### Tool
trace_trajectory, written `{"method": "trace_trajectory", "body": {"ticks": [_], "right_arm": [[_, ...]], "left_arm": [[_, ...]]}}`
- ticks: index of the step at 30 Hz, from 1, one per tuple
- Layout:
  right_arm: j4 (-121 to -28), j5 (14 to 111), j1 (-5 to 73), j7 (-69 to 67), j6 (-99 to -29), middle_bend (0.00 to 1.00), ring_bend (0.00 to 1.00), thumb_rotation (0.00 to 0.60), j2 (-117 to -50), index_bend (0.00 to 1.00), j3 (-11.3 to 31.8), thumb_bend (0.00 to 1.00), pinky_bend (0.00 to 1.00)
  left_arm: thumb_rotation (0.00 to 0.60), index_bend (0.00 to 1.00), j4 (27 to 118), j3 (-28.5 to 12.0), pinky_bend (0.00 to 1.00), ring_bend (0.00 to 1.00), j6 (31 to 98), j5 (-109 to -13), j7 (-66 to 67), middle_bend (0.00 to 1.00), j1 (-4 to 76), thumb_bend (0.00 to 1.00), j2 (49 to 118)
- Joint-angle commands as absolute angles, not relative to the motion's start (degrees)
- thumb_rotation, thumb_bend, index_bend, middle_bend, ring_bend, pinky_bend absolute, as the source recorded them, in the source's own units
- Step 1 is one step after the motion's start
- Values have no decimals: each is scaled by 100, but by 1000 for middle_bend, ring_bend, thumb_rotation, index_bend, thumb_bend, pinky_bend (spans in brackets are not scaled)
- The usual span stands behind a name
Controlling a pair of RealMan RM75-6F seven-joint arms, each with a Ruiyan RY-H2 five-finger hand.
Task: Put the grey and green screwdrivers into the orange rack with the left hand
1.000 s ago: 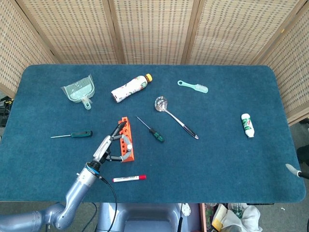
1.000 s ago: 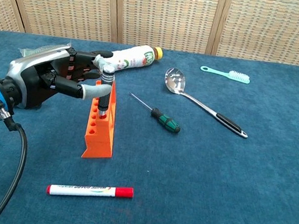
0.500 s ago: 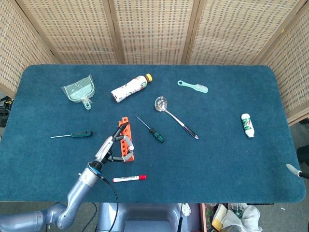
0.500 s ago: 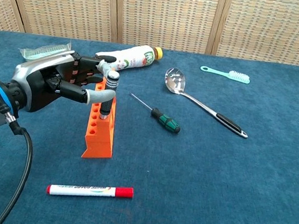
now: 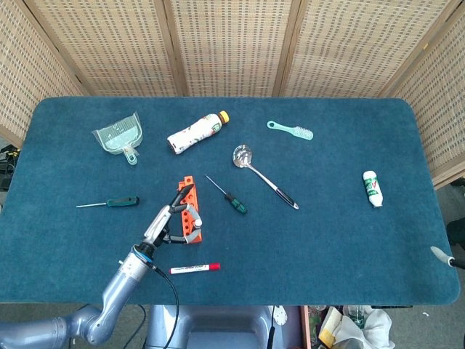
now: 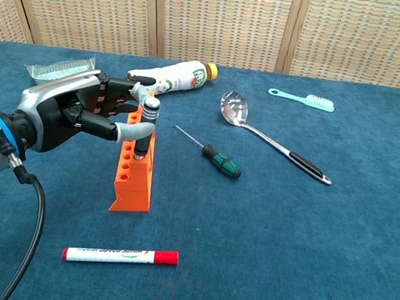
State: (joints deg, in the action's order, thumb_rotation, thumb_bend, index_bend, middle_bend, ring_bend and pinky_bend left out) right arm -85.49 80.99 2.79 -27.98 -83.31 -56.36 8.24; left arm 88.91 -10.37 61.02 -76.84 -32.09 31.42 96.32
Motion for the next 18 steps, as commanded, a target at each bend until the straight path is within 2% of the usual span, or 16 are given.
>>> {"method": "trace_trajectory", "body": {"ticks": [1,5,7,10,12,15,16,18], "right_arm": [[-8549,8100,278,-2801,-8332,0,0,600,-5635,18,823,0,0],[-8549,8096,278,-2805,-8332,0,0,600,-5635,18,825,0,0],[-8549,8094,279,-2805,-8332,0,0,600,-5635,17,826,0,0],[-8547,8096,275,-2810,-8335,0,0,600,-5633,17,825,0,0],[-8553,8097,275,-2807,-8338,0,0,600,-5633,18,825,0,0],[-8552,8097,273,-2810,-8343,0,0,600,-5634,18,826,0,0],[-8553,8099,272,-2811,-8344,0,0,600,-5633,18,825,0,0],[-8556,8108,273,-2809,-8347,0,0,600,-5633,18,822,0,0]], "left_arm": [[600,395,8893,-1003,0,0,6098,-7752,-3221,0,3143,332,9593],[600,143,8923,-935,0,0,6094,-7875,-3163,0,3147,150,9493],[600,55,8967,-918,0,0,6123,-7923,-3162,0,3136,78,9449],[600,1,9131,-886,0,0,6213,-8038,-3244,0,3088,9,9312],[600,0,9270,-884,0,0,6339,-8160,-3299,0,3046,5,9191],[600,0,9489,-887,0,0,6583,-8398,-3303,0,2980,64,8971],[600,0,9572,-883,0,0,6668,-8504,-3240,0,2964,139,8859],[600,0,9763,-860,0,0,6764,-8688,-3003,0,2951,358,8574]]}}
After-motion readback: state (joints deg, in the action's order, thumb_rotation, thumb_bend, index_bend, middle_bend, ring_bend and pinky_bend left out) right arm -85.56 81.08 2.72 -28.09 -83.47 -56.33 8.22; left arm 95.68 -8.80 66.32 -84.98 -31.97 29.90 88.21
